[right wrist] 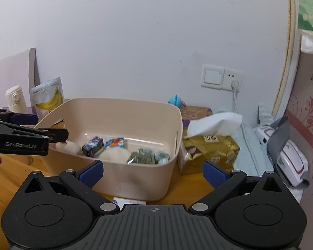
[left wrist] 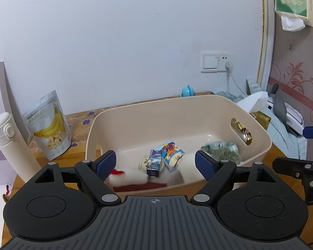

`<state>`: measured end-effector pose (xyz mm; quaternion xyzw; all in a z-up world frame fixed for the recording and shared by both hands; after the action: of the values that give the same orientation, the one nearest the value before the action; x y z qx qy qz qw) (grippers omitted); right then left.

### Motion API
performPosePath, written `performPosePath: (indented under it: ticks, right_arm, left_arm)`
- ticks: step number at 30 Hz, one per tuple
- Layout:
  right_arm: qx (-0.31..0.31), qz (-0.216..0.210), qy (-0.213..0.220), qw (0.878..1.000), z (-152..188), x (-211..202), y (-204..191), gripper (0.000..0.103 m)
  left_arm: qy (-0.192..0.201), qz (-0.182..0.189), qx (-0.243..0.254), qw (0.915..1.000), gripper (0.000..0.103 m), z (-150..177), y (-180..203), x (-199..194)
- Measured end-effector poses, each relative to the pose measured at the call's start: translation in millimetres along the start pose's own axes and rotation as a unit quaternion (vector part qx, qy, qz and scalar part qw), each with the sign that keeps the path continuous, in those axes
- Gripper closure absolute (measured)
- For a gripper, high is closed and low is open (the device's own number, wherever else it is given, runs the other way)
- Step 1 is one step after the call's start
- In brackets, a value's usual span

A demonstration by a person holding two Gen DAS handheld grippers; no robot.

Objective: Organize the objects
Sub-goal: 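Withdraw both open tools from the bin toward the boxes on the table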

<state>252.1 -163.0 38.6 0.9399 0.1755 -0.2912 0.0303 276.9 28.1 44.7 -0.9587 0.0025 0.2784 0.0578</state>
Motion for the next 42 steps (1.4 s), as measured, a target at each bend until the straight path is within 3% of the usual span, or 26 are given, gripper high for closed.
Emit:
performPosePath:
  ticks: [11, 16, 31, 42]
  right_arm:
    - [0.013, 0.002, 0.001, 1.0, 24, -15, 8, 0.0]
    - [0.011, 0.001, -0.01, 1.0, 40, -17, 11, 0.0]
    - [-0.01, -0.002, -0.041, 0.999, 76, -24, 18, 0.0]
    - [-0.022, 0.007, -0.064, 0.998, 97, -13, 20, 0.0]
  left_arm:
    - [0.01, -0.001, -0.009, 0.9999, 0.019, 18, 10, -21]
    - [0.014, 0.003, -0.017, 0.9998, 0.014, 31, 16, -30]
    - [-0.009, 0.028, -0.02, 0.9994, 0.014, 66, 38, -33]
    - [-0.049, 0.05, -0.023, 0.9973, 0.014, 94, 56, -14]
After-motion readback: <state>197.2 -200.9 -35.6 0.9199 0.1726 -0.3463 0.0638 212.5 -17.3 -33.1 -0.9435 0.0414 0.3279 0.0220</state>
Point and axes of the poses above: each gripper's, at about its wrist camera, not at the fingertips, and x roughly the way its jaws point, y to its right, z to its underside, the point moved 5 cm from there along x, roughly the way its jaws point, and after that the axes turned 5 degrees about -z, right-handed, at the moved point
